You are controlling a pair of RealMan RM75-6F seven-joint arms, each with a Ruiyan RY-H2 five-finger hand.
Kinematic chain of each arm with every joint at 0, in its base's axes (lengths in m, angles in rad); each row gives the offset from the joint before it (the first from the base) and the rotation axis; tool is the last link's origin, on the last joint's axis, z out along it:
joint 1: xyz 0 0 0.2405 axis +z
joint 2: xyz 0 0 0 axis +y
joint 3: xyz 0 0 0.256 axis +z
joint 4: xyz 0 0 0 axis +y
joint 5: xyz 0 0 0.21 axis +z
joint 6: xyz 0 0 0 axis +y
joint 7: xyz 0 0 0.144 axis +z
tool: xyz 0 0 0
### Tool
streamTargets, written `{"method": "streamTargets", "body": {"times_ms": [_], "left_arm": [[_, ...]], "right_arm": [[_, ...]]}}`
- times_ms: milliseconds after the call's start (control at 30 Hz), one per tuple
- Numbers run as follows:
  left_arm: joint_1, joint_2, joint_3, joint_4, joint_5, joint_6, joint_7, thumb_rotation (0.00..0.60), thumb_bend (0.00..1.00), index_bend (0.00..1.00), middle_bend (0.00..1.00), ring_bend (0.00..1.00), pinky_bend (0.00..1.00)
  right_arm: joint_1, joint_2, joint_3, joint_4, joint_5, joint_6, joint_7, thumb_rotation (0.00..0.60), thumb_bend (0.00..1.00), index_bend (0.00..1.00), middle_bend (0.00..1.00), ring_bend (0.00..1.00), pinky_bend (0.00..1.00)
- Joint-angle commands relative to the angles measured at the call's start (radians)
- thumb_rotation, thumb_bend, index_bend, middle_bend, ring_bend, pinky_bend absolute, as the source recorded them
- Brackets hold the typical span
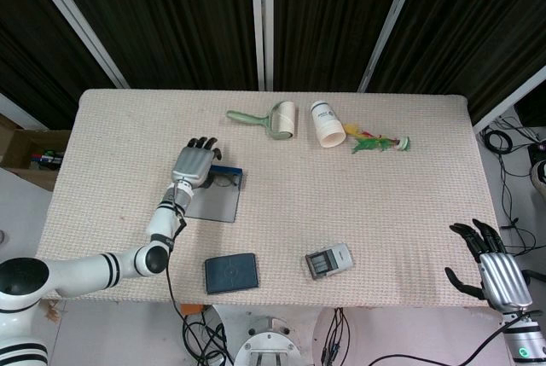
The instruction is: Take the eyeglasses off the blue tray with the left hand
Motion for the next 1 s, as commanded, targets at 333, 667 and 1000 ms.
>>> {"method": "streamTargets", "body": {"times_ms": [333, 667, 1000], "left_arm": [[-0.027, -0.01, 0.005, 0.029, -0.055, -0.008, 0.009, 0.6, 0.42, 0.37, 0.1, 0.06, 0.11], [-0.045, -0.015, 0.012, 0.044, -0.083, -0.006, 0.02, 0.6, 0.42, 0.41, 0.1, 0.06, 0.11], [-0.055, -0.021, 0.018, 0.057, -0.098, -0.009, 0.021, 0.6, 0.45, 0.45, 0.1, 0.06, 0.1]], "right_arm": [[-0.005, -0.002, 0.002, 0.01, 0.008, 0.005, 0.011, 0.6, 0.25, 0.18, 0.18, 0.0, 0.1], [-0.006, -0.005, 0.005, 0.018, 0.012, 0.006, 0.021, 0.6, 0.25, 0.18, 0.18, 0.0, 0.1], [-0.01, -0.007, 0.005, 0.026, 0.019, 0.007, 0.031, 0.6, 0.24, 0.18, 0.18, 0.0, 0.1]]}}
